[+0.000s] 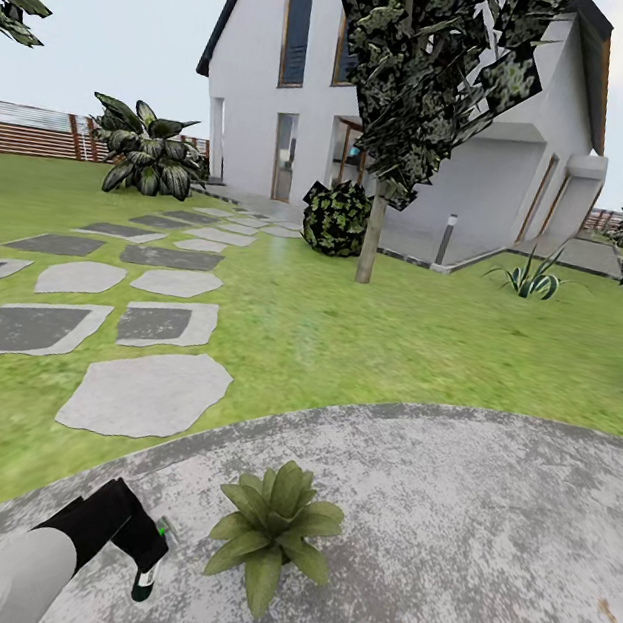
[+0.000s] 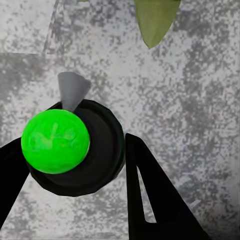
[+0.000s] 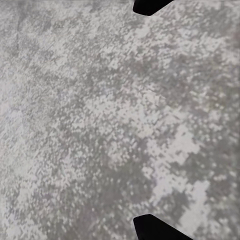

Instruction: Pick up the pesticide atomizer in the garden and spray insectifuge to fully cover both potted plants in the garden.

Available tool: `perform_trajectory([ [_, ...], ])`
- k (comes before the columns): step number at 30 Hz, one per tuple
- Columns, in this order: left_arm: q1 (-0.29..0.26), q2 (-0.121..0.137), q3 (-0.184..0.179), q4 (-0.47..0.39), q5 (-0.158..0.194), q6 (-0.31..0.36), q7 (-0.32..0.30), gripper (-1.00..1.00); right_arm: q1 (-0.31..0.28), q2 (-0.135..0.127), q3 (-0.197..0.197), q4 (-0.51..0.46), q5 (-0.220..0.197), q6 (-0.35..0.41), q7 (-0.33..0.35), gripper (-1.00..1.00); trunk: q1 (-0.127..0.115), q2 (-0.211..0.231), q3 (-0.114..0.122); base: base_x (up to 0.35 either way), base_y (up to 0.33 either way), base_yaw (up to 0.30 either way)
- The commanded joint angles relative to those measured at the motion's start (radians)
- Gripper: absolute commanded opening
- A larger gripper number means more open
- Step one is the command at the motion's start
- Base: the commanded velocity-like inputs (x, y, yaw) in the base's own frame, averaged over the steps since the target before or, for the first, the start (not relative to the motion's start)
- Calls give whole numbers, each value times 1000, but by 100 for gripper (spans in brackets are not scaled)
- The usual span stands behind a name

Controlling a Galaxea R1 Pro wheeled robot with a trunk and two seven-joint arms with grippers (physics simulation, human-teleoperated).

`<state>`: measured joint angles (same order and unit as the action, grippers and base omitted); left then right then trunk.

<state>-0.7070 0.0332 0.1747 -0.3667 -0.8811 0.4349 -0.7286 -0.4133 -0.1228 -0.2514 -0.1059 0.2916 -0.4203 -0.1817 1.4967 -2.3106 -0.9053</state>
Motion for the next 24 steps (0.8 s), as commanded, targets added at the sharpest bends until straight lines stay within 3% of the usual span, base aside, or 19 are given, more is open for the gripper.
perform_trajectory([
  [1,0,-1,8,-2,-6,6,-5,-100,-1,0,-6,1,11,-3,-4,100,0,0,-1,0,0,0],
  [7,0,-2,1,-2,-7,9,-5,-100,-1,0,-6,6,11,-3,-4,100,0,0,-1,109,0,0],
  [14,2,-2,-110,-1,0,74,-5,-100,-1,1,-5,8,11,-3,-4,100,0,0,-1,297,-76,0],
  [19,1,0,-125,0,2,83,-25,-100,-1,2,-6,7,10,-3,-4,100,0,0,-1,112,-42,0],
  [24,3,30,-128,0,-3,77,-107,-100,-1,1,-6,5,9,-3,-4,100,0,0,-1,7,-2,-100],
])
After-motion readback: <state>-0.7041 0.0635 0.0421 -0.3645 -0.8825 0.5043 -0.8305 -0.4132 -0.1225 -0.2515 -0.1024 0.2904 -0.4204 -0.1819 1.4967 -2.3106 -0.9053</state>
